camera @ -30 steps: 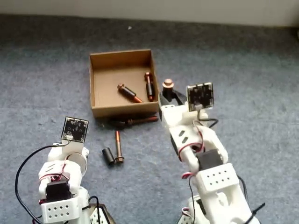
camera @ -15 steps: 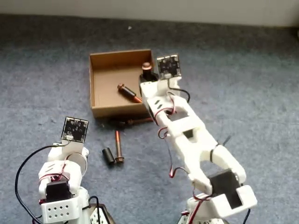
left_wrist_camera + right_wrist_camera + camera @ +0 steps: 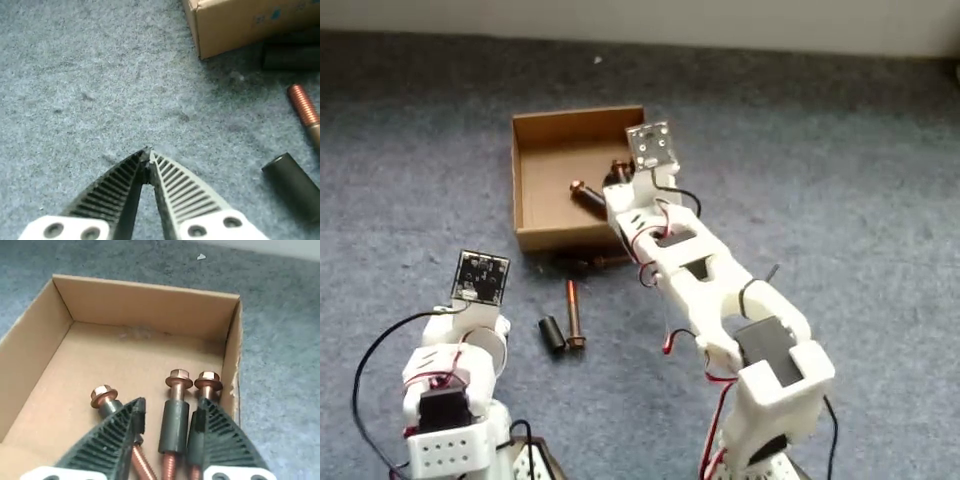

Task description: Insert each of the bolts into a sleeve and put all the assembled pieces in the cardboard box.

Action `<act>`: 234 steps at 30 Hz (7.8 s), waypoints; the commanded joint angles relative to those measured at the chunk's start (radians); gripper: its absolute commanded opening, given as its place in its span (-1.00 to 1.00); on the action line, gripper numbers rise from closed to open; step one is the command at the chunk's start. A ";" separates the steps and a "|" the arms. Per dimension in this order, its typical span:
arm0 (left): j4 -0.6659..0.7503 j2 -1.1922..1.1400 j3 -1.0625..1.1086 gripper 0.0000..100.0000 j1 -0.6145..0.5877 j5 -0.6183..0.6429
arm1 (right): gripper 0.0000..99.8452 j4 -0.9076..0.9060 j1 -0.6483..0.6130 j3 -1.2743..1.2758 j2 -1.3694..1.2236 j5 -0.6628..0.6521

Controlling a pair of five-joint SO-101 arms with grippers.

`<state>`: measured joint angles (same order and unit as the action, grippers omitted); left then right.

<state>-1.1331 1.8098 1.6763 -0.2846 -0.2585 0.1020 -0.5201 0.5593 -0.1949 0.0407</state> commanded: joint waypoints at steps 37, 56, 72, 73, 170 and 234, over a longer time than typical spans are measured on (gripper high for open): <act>0.063 0.004 -0.005 -0.99 -0.117 -0.006 | -0.69 -0.855 -0.300 -0.289 0.059 -0.296; 0.063 0.004 -0.004 -0.98 -0.116 -0.006 | -0.76 -0.855 -0.309 -0.421 -0.199 -0.354; 0.087 0.004 0.016 -0.98 -0.064 -0.006 | -0.99 -1.297 -0.242 -0.456 0.168 -0.351; 0.086 0.004 0.016 -0.98 -0.064 -0.006 | -0.99 -1.331 -0.223 -0.443 0.194 -0.351; -0.063 -1.237 -0.909 -0.58 0.417 -0.807 | -0.99 -0.990 0.371 0.664 1.145 -0.018; 0.236 -1.728 -0.911 -0.64 0.805 -0.913 | -0.99 -0.894 0.584 0.662 1.153 0.037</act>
<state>-0.8938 0.1450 0.8462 0.4964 -1.2298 -0.8094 0.0537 1.2298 0.9252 0.0698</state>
